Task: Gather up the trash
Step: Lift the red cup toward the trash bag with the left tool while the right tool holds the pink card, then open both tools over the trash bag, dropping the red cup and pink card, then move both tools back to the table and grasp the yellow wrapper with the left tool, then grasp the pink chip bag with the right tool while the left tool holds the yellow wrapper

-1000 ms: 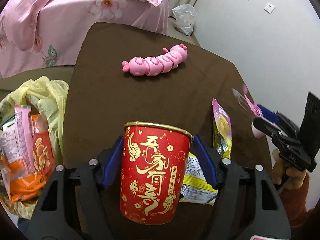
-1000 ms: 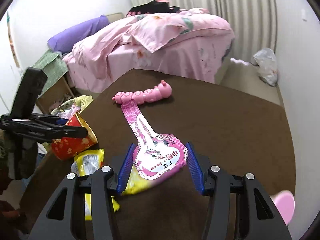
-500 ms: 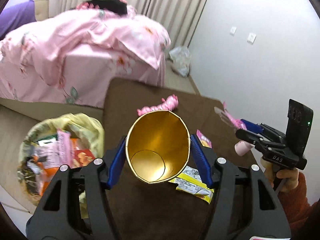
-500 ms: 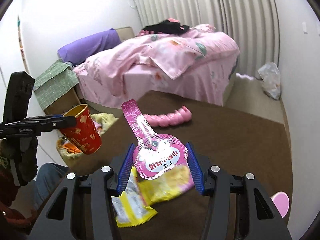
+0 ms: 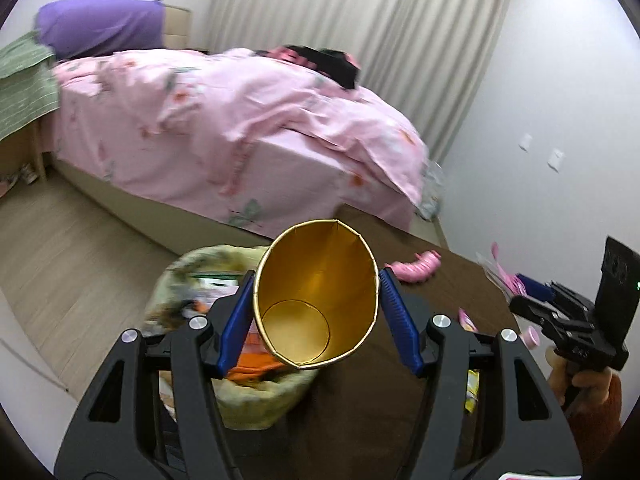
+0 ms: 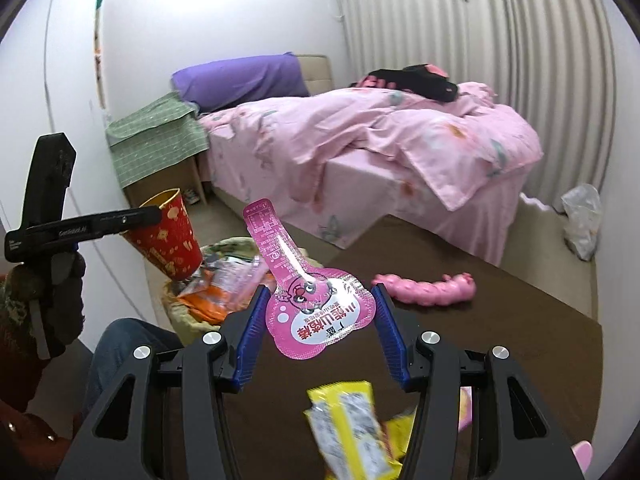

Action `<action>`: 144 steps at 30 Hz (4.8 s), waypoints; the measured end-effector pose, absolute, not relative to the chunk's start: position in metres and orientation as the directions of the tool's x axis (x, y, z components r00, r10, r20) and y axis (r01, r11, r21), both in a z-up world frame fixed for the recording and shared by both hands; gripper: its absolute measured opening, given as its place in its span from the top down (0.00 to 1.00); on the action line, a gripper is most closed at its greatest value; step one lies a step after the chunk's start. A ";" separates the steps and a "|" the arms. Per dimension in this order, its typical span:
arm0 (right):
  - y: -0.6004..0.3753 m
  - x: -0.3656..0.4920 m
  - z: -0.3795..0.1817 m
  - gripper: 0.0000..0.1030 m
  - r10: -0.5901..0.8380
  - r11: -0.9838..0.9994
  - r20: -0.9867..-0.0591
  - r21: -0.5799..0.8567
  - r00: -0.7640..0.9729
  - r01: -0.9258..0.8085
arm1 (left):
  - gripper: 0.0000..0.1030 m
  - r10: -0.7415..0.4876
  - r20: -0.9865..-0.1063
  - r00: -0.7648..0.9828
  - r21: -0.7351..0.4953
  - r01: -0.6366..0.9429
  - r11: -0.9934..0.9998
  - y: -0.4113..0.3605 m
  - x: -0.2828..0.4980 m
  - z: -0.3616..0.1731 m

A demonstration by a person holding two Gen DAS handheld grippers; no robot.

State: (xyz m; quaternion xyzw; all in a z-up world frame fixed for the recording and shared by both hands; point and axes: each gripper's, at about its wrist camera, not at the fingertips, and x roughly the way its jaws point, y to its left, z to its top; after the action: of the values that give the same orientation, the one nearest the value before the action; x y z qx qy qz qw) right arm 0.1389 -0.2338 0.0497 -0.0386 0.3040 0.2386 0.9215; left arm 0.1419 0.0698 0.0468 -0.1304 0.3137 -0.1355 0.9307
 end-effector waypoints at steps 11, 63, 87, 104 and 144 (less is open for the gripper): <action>-0.158 0.190 0.020 0.52 0.480 0.815 -0.643 0.075 0.596 -0.575 | 0.44 -0.288 -0.544 0.788 -0.406 0.054 0.912 0.131 0.156 0.012; -0.092 0.239 -0.044 0.40 0.353 0.751 -0.783 -0.089 0.512 -0.654 | 0.37 -0.188 -0.630 0.753 -0.274 0.011 0.962 0.119 0.191 -0.020; -0.374 0.105 -0.023 0.35 0.132 0.983 -0.732 0.011 0.668 -0.183 | 0.37 -0.613 -0.749 0.250 -0.503 0.388 0.772 -0.131 0.145 -0.073; -0.389 0.088 -0.073 0.35 0.106 0.994 -0.742 0.069 0.662 -0.082 | 0.75 -0.406 -0.834 0.374 -0.247 0.404 0.881 -0.160 0.177 -0.078; -0.418 0.064 -0.063 0.90 0.132 0.988 -0.717 0.150 0.685 -0.032 | 0.55 -0.422 -0.853 0.307 -0.264 0.443 0.857 -0.198 0.130 -0.074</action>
State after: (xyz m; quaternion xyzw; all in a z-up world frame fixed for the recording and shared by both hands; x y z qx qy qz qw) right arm 0.0638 -0.4182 -0.0630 0.0629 0.3946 0.0447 0.9156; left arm 0.1298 -0.1979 -0.0737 0.0101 0.5243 -0.2674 0.8084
